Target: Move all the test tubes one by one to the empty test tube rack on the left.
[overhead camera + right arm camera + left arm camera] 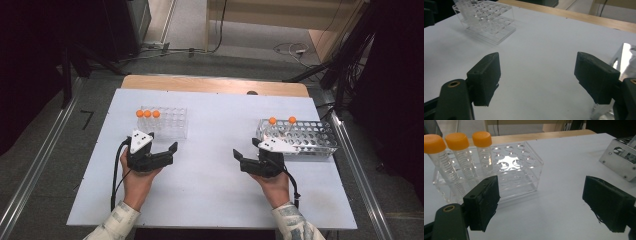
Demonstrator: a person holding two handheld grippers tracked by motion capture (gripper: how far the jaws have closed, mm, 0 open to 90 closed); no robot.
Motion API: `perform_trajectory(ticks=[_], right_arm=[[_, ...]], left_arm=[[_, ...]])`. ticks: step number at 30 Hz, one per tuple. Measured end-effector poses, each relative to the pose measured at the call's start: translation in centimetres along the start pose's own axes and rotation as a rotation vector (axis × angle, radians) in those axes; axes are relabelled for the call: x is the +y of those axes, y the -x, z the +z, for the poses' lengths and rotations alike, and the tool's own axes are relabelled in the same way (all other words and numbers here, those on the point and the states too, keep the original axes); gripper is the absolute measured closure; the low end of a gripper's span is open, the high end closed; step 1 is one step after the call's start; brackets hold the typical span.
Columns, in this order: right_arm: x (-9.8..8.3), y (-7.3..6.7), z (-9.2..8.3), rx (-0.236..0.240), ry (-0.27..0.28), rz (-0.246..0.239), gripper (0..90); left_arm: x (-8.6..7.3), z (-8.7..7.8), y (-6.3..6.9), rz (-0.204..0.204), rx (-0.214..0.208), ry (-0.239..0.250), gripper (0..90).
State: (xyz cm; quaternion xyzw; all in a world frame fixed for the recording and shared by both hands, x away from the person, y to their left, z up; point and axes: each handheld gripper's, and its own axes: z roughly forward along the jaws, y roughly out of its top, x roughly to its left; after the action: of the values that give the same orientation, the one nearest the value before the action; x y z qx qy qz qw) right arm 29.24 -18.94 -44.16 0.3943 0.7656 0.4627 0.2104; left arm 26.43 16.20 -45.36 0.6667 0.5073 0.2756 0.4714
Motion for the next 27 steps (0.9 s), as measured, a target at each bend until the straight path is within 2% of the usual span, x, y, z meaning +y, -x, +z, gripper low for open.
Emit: perform_trajectory(ticks=[7,10,14,21,27], right_arm=[[0.3,2.3,-1.4,-0.075,0.008,0.04,19.8],[0.2,3.7,-1.9,-0.109,0.0,0.079,19.8],[0.2,5.2,-2.7,-0.151,0.023,0.112,20.0],[0.2,7.2,-3.8,-0.223,0.053,0.136,20.2],[-0.2,8.8,-3.9,-0.281,0.065,0.155,20.9]], left_arm=[[-0.4,0.2,-0.2,-0.011,0.0,-0.013,15.1],[-0.4,0.2,-0.3,-0.011,0.001,-0.008,15.1],[-0.3,0.1,-0.3,-0.015,-0.002,-0.003,15.1],[-0.4,0.2,-0.2,-0.021,-0.007,-0.006,15.1],[-0.5,0.3,-0.3,-0.018,-0.01,-0.015,14.9]])
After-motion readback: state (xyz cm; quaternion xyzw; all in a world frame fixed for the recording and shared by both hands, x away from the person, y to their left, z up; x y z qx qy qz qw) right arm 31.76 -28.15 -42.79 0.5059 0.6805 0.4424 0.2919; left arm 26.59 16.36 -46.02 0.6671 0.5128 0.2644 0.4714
